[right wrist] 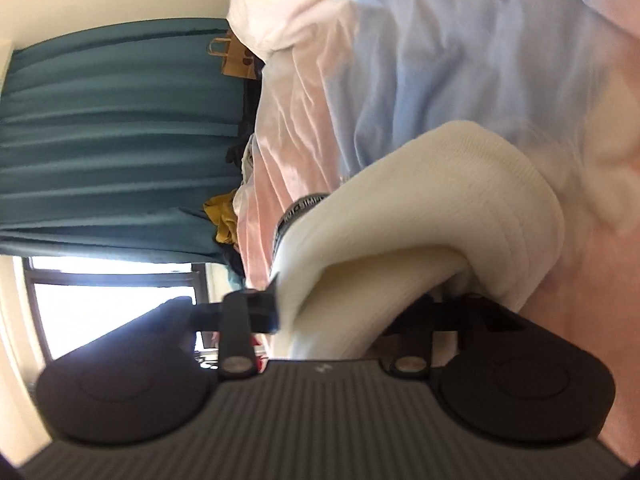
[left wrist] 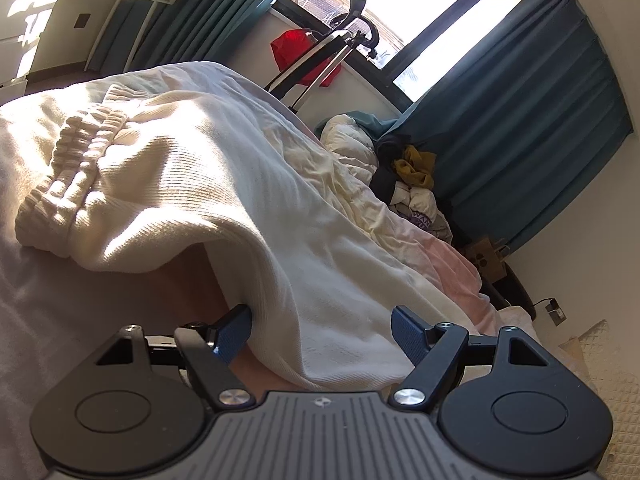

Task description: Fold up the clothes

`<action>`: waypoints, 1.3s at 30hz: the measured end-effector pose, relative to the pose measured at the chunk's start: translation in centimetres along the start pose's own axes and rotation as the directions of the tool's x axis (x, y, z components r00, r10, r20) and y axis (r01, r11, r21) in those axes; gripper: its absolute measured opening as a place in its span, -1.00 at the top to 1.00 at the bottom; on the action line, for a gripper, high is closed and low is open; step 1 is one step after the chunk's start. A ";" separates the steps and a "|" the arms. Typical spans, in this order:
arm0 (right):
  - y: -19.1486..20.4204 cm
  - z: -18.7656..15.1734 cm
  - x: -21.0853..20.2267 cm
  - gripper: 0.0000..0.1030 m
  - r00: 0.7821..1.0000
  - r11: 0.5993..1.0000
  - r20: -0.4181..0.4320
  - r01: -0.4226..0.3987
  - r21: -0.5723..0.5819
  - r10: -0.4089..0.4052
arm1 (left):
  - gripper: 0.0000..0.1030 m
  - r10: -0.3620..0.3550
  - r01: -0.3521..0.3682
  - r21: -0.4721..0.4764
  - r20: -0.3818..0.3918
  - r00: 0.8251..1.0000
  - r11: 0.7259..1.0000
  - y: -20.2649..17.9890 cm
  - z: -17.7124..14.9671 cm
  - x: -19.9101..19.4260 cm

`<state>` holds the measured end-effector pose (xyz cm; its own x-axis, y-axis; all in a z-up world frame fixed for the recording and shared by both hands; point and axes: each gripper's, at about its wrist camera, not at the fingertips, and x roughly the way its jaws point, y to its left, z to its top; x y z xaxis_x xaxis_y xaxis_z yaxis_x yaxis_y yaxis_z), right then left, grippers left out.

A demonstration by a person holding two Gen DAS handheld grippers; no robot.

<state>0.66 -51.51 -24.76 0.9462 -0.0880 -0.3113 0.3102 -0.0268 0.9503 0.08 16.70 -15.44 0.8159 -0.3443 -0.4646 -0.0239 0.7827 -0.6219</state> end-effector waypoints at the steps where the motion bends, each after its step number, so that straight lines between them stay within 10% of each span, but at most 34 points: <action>1: 1.0 0.3 -0.3 0.44 0.999 0.998 0.039 -0.001 -0.069 0.004 | -0.52 0.000 0.000 0.001 -0.005 1.000 1.000 0.0 -0.1 0.1; 7: 8.8 -1.8 -0.5 0.64 0.981 0.841 0.149 -0.028 -0.540 0.128 | -0.52 -0.007 0.007 0.008 -0.009 1.000 1.000 -0.2 -0.2 0.7; 12: 15.5 -12.1 1.5 0.65 0.978 0.372 0.010 -0.070 -0.926 0.209 | -0.52 -0.022 0.022 0.029 0.007 1.000 0.999 -0.8 0.1 0.7; 16: 15.0 -21.9 1.6 0.65 0.976 -0.006 -0.168 -0.169 -0.986 0.135 | -0.52 -0.025 0.025 0.041 0.012 1.000 0.999 -1.0 0.1 0.7; 24: 5.6 -33.9 0.5 0.64 0.945 -0.505 -0.254 -0.326 -0.799 -0.208 | -0.52 -0.042 0.041 0.042 0.016 0.999 0.998 -0.7 0.1 0.4; 27: 4.7 -35.4 -2.1 0.59 0.954 -0.574 -0.226 -0.300 -0.762 -0.199 | -0.52 -0.048 0.047 0.037 0.022 0.999 0.998 -0.5 0.1 0.2; 29: 6.2 -34.5 -2.4 0.58 0.954 -0.539 -0.239 -0.298 -0.788 -0.179 | -0.52 -0.054 0.054 0.027 0.023 0.998 0.998 -0.3 0.1 0.0; 39: 11.8 -29.9 -3.9 -0.45 0.923 -0.231 -0.347 -0.379 -0.896 -0.170 | -0.52 -0.065 0.065 0.020 0.024 0.998 0.998 -0.1 0.3 -0.6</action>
<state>3.34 -21.71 -12.43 0.8521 0.2686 -0.4491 -0.3480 0.9318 -0.1031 -0.22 17.03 -14.94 0.8294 -0.3821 -0.4075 0.0409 0.7690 -0.6379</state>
